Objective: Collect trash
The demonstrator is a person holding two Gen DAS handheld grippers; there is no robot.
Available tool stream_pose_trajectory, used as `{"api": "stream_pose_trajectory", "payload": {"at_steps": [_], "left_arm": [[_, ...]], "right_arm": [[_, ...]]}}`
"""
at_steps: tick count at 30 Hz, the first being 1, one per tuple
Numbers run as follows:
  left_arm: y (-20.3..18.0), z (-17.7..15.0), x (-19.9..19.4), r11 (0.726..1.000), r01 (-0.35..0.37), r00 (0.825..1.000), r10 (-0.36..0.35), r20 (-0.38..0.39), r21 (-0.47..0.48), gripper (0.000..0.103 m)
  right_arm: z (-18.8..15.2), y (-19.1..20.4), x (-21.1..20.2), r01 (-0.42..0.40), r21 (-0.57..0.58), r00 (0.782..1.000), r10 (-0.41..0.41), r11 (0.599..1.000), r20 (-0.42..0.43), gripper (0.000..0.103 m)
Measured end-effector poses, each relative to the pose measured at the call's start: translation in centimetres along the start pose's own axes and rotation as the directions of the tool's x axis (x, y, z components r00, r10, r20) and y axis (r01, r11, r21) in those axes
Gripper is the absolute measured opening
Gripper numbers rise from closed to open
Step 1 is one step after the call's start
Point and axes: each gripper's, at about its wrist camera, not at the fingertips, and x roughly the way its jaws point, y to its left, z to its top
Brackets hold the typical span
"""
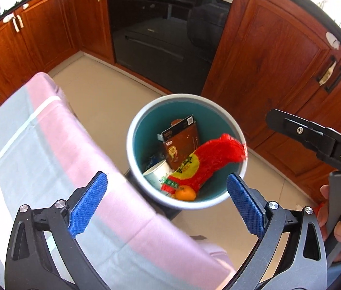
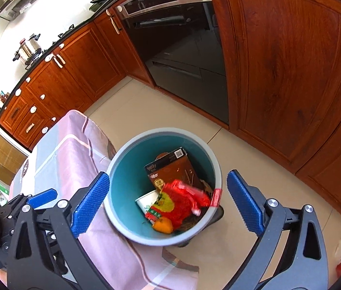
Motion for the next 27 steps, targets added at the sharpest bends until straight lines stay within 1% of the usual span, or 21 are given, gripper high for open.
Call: {"api": "stream_pose_trajectory", "payload": {"at_steps": [3,6,9,11,13,14,16,19,22,27], "left_arm": [[0.0,-1.2,-1.8,1.0,-0.02,1.0,0.02,0.005,0.003,0.099],[0.5,-2.5,-3.8,0.999,-0.033,0.999,0.033,0.018,-0.021,0.099],[1.0,-4.1,-5.5,0.999,-0.022,1.0,0.023,0.02,-0.048,0.099],[1.4,-5.2,-6.6,0.997,-0.026,1.0,0.026,0.007,-0.067,0.099],[1.7,-6.4,-7.7,0.996,-0.037,0.999,0.038,0.016,-0.082,0.099],[1.7,-7.0,-8.2,0.995,-0.048,0.999,0.05,0.02,-0.084,0.099],[1.8,-8.3,-8.9,0.994,-0.061,0.998,0.063,0.021,-0.087,0.099],[2.1,-10.2,-9.9,0.993,-0.069,0.997,0.071,0.021,-0.099,0.099],[2.1,-12.1,-10.8,0.991,-0.077,0.996,0.081,0.028,-0.111,0.099],[2.1,-14.7,-12.7,0.987,-0.094,0.994,0.101,0.046,-0.131,0.099]], "right_arm": [[-0.7,0.5,-1.3,-0.01,-0.01,1.0,0.01,1.0,-0.008,0.096],[-1.4,1.2,-2.6,-0.014,-0.027,1.0,0.013,1.0,-0.028,0.096],[-2.5,2.0,-3.9,-0.015,-0.046,0.999,0.013,0.999,-0.051,0.096],[-3.5,2.7,-4.7,0.014,-0.07,0.998,-0.018,0.997,-0.068,0.096],[-4.7,3.6,-5.5,0.079,-0.115,0.992,-0.089,0.99,-0.084,0.096],[-5.3,4.0,-5.8,0.098,-0.133,0.989,-0.111,0.986,-0.094,0.096],[-6.5,4.7,-6.5,0.101,-0.155,0.987,-0.119,0.983,-0.11,0.096],[-8.3,5.6,-7.7,0.113,-0.198,0.984,-0.138,0.974,-0.115,0.096],[-10.2,6.4,-8.9,0.11,-0.228,0.983,-0.139,0.967,-0.117,0.096],[-12.4,7.5,-10.5,0.123,-0.275,0.979,-0.162,0.954,-0.126,0.096]]}}
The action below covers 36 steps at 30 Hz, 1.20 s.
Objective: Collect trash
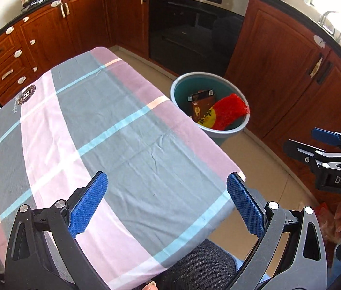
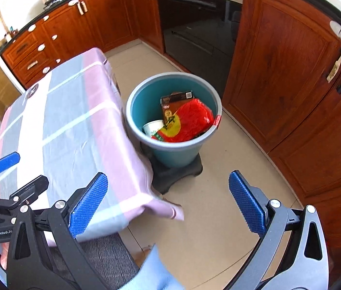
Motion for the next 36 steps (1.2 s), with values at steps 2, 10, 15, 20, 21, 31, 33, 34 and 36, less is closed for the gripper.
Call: {"api": "stream_pose_trajectory", "payload": {"at_steps": [2,10,15,20,21,31,33,34,36], "left_arm": [[0.1,-0.7,-0.7,1.0,-0.005,1.0,0.006,0.01,-0.012,0.099],[0.2,-2.8,-3.2,0.998,-0.049,0.998,0.051,0.033,-0.048,0.099],[-0.3,-3.3,-3.9,0.997,-0.081,0.996,0.081,0.034,-0.019,0.099],[-0.3,-3.2,-3.7,0.997,-0.079,0.996,0.079,0.033,-0.023,0.099],[-0.4,-3.2,-3.5,0.996,-0.082,0.996,0.082,0.03,-0.021,0.099],[-0.5,-3.0,-3.0,0.996,-0.088,0.996,0.088,0.018,-0.016,0.099],[-0.6,-3.0,-3.0,0.996,-0.09,0.996,0.09,0.019,-0.017,0.099],[-0.6,-3.0,-3.0,0.996,-0.089,0.996,0.089,0.018,-0.018,0.099],[-0.5,-3.0,-3.0,0.996,-0.087,0.996,0.087,0.018,-0.019,0.099]], "right_arm": [[-0.6,0.3,-0.5,0.003,-0.013,1.0,-0.003,1.0,0.001,0.096],[-1.9,0.8,-2.1,-0.004,-0.049,1.0,0.005,0.999,0.018,0.096],[-2.4,1.0,-2.6,-0.023,-0.05,0.999,0.024,0.998,0.027,0.096],[-2.4,0.7,-2.0,-0.017,-0.04,1.0,0.017,0.999,0.008,0.096],[-2.5,0.6,-1.9,-0.016,-0.039,1.0,0.016,0.999,0.006,0.096],[-2.5,0.6,-1.2,-0.02,-0.04,1.0,0.019,0.999,-0.013,0.096],[-2.5,0.7,-1.2,-0.02,-0.044,1.0,0.02,0.999,-0.012,0.096],[-2.4,0.8,-1.2,-0.02,-0.046,1.0,0.02,0.999,-0.011,0.096],[-2.4,0.8,-1.2,-0.019,-0.049,1.0,0.019,0.999,-0.01,0.096]]}}
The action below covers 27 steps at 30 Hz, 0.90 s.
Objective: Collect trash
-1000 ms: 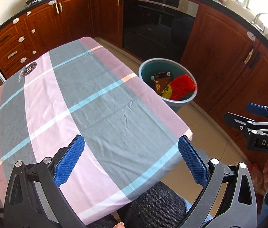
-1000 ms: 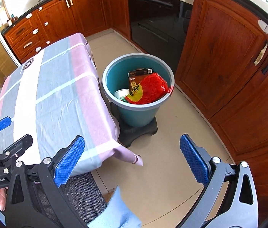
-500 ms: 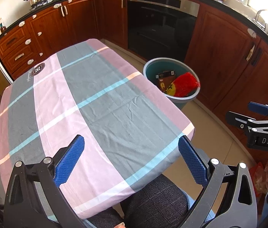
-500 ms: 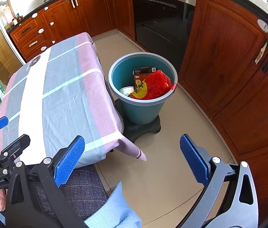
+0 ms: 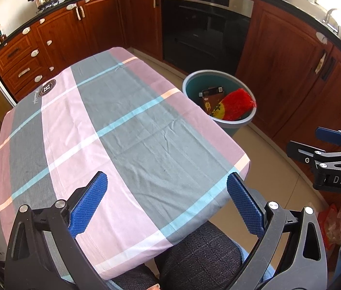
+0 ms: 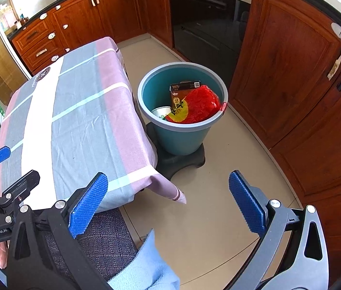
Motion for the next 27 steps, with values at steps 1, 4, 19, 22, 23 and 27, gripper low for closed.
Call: {"api": "stream_pose_trajectory", "payload": {"at_steps": [1,4,19,22,23,27], "left_arm": [[0.0,0.0,0.0,1.0,-0.002,1.0,0.002,-0.002,0.0,0.099],[0.1,0.0,0.2,1.0,-0.002,1.0,0.002,-0.005,-0.002,0.099],[0.5,-0.3,1.0,0.998,0.058,0.998,-0.059,-0.03,-0.016,0.099],[0.4,-0.4,1.0,0.999,0.044,0.999,-0.044,-0.027,-0.011,0.099],[0.3,-0.4,1.1,0.999,0.037,0.999,-0.037,-0.027,-0.007,0.099],[0.1,-0.3,1.0,1.0,0.017,1.0,-0.017,-0.021,0.0,0.099]], "right_arm": [[0.0,0.0,0.0,0.0,-0.002,1.0,0.0,1.0,0.001,0.096],[0.1,0.1,0.0,0.0,-0.005,1.0,0.0,1.0,0.001,0.096],[0.3,0.3,0.5,0.002,-0.005,1.0,-0.003,1.0,-0.014,0.096],[0.3,0.3,0.7,0.005,-0.005,1.0,-0.005,1.0,-0.015,0.096],[0.3,0.3,0.7,0.005,-0.004,1.0,-0.006,1.0,-0.015,0.096],[0.3,0.1,0.8,0.009,-0.002,1.0,-0.01,1.0,-0.012,0.096]]}}
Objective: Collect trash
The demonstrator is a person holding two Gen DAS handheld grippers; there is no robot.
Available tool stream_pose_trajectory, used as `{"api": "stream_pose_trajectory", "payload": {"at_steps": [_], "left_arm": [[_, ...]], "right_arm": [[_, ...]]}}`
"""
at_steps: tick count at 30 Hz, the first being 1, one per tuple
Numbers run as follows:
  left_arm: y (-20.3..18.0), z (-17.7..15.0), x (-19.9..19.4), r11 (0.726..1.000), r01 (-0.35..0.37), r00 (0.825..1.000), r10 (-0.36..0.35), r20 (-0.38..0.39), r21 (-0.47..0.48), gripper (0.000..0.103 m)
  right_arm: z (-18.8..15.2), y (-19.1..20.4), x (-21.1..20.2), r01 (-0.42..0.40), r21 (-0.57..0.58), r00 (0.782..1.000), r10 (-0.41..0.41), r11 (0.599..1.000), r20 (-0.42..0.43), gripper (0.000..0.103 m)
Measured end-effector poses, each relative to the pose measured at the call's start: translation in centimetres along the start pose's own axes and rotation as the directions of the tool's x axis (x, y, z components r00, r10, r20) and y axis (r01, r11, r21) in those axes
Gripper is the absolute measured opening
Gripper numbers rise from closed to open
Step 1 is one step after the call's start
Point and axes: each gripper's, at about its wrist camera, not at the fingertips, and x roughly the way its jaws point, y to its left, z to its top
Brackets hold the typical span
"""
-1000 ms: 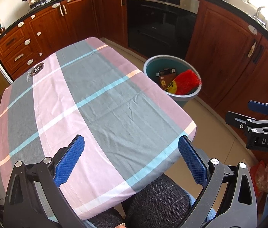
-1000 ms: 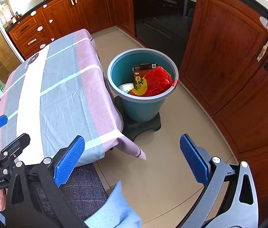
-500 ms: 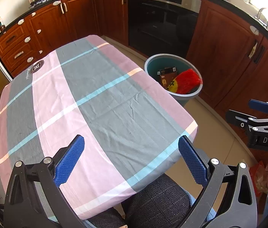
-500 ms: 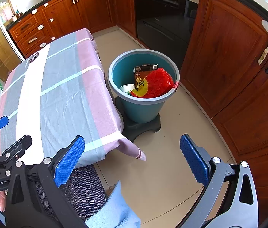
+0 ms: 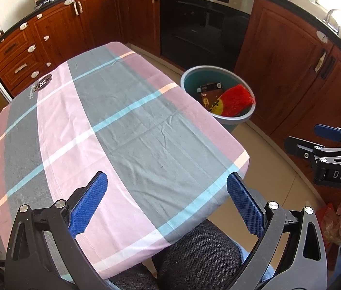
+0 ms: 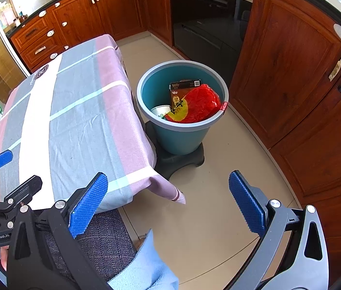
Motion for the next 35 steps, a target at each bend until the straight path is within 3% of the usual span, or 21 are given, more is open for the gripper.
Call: {"api": "stream_pose_trajectory", "payload": {"at_steps": [25,31,35], "left_arm": [[-0.1,-0.2,0.2,1.0,-0.02,1.0,0.02,-0.002,0.011,0.099],[0.6,-0.5,0.8,1.0,0.027,0.999,-0.027,-0.032,-0.008,0.099],[0.9,-0.5,0.9,1.0,-0.013,1.0,0.013,-0.028,-0.012,0.099]], "right_arm": [[0.1,-0.4,0.6,0.008,0.009,1.0,-0.008,1.0,-0.01,0.096],[0.1,-0.4,0.6,0.015,0.007,1.0,-0.015,1.0,-0.009,0.096],[0.3,-0.4,0.7,0.021,0.009,1.0,-0.021,1.0,-0.006,0.096]]}}
